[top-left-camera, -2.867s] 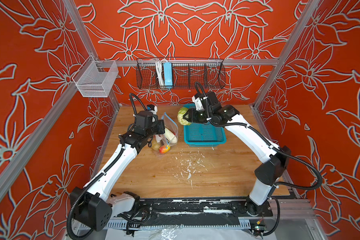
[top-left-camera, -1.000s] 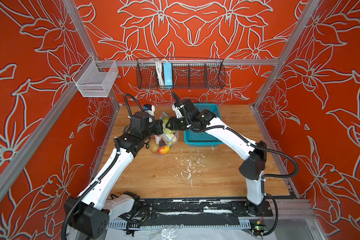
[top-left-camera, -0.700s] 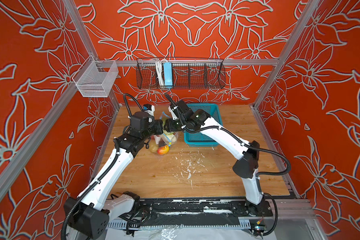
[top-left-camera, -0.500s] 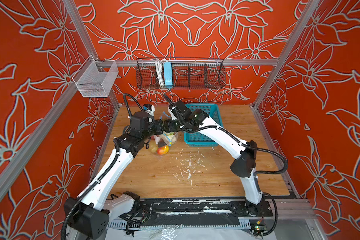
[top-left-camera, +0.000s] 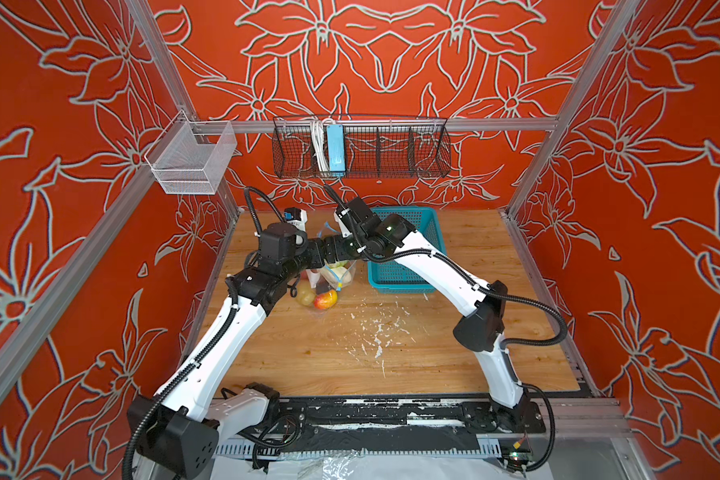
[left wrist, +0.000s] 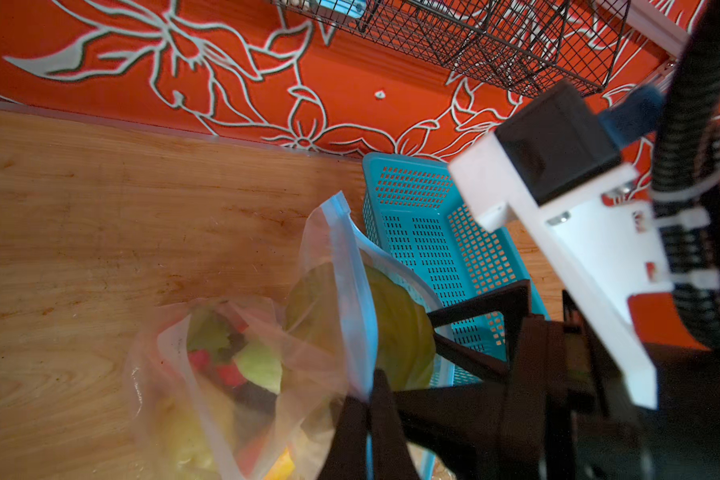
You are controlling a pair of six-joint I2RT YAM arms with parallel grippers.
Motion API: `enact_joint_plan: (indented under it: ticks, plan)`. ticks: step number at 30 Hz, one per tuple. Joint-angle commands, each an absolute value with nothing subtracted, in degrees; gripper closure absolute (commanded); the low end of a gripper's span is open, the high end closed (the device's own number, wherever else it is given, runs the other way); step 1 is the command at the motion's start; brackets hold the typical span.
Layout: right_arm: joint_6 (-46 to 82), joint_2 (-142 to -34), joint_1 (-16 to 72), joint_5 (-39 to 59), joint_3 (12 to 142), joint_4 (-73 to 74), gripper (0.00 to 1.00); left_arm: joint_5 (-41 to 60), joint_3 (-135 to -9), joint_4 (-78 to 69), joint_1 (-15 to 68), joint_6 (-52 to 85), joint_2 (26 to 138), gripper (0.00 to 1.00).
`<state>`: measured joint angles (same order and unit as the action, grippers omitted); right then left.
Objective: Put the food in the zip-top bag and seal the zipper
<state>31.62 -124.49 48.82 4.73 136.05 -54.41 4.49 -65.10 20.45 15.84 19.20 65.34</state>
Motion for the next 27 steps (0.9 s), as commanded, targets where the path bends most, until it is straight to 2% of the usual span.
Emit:
enact_joint_plan:
  ticks: [1, 6, 15, 27]
  plan:
    - [31.61, -124.52, 49.05, 4.34, 138.73, -54.05, 0.09, 5.71, -65.14, 18.98, 16.08, 19.23, 63.94, 1.00]
    - [31.98, -123.21, 48.74, 4.57, 139.01, -53.96, 0.02, 5.60, -65.13, 18.99, 16.08, 19.11, 63.82, 1.00]
    - [30.90, -118.73, 48.25, 3.63, 136.38, -52.65, 0.02, 5.53, -65.04, 18.90, 16.07, 19.16, 63.76, 1.00]
    - [18.02, -100.93, 48.25, -4.09, 113.26, -36.53, 0.02, 6.87, -63.77, 16.80, 16.08, 18.09, 64.18, 1.00]
